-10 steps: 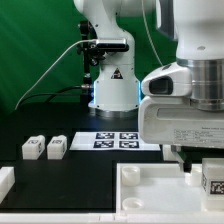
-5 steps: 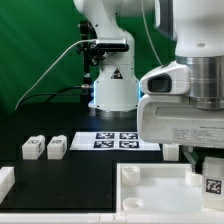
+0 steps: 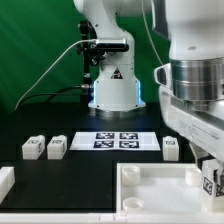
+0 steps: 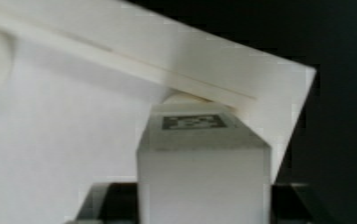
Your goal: Assemble one leg
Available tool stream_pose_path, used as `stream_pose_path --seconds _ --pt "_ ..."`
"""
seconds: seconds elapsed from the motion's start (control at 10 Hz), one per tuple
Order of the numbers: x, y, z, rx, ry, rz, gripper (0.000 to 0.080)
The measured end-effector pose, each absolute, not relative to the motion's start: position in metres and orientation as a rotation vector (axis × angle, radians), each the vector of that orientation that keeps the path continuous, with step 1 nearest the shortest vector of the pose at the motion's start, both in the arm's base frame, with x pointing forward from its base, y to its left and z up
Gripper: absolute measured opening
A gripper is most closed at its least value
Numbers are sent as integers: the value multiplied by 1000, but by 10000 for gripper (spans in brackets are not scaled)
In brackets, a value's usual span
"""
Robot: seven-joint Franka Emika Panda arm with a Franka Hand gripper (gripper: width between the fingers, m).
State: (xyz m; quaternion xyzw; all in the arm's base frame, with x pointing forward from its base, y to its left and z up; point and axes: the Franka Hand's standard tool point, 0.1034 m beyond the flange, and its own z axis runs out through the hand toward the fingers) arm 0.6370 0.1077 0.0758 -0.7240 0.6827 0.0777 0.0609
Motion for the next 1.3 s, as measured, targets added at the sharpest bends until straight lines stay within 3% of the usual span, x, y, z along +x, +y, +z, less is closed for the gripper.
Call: stream_pose_path --seconds 0.4,0.5,0.6,0.7,0.8,1.3 --pt "636 110 76 -2009 2253 256 294" --pt "635 111 75 -2090 2176 247 341" --pt "631 115 74 -2276 1986 227 530" --pt "631 117 74 -2435 1779 206 530" --pt "631 117 72 -2556 1575 163 612" --pt "630 116 71 -2983 561 67 649"
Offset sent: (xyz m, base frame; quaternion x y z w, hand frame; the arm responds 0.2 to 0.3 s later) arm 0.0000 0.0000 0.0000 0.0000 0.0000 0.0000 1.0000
